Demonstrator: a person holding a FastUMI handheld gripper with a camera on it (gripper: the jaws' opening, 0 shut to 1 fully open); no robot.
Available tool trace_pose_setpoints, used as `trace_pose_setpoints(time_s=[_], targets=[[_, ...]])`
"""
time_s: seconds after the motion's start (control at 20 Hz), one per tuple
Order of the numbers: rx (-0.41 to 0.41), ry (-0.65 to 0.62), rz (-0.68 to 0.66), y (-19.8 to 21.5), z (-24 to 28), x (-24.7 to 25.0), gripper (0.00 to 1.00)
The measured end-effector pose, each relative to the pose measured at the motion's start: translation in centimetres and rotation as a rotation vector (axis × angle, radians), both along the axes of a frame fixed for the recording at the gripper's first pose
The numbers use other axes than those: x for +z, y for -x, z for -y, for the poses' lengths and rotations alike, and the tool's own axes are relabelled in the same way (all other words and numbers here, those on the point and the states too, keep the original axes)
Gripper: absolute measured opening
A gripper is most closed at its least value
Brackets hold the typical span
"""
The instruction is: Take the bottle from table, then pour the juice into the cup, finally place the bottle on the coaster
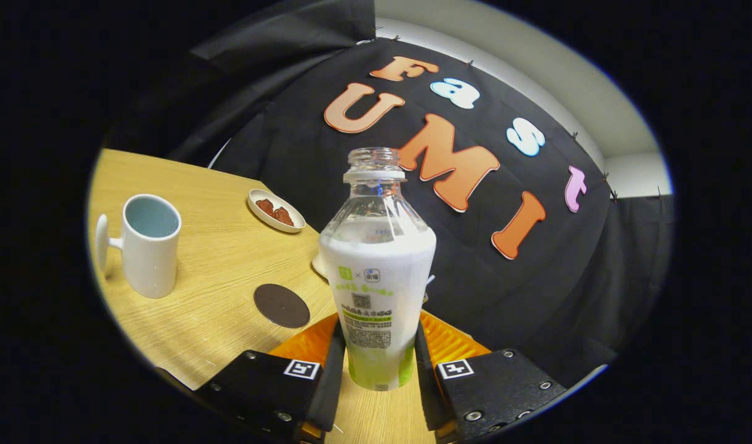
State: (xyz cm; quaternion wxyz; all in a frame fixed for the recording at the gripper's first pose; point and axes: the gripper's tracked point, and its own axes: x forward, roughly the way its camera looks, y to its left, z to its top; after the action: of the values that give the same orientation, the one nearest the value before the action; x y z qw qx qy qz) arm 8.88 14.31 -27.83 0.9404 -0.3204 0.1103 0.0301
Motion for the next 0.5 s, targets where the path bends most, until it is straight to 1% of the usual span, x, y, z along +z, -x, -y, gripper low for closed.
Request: trace_pose_setpoints(time_s=[0.25, 0.35, 0.5], targets=[[0.055, 0.155, 0.054, -0.5, -1.8, 0.5, 0.55], [0.085, 0.192, 0.078, -0.7, -2.6, 0.5, 0.55], [0.108, 0.254, 0.088, -1.1, -3.2, 0.3, 0.55]])
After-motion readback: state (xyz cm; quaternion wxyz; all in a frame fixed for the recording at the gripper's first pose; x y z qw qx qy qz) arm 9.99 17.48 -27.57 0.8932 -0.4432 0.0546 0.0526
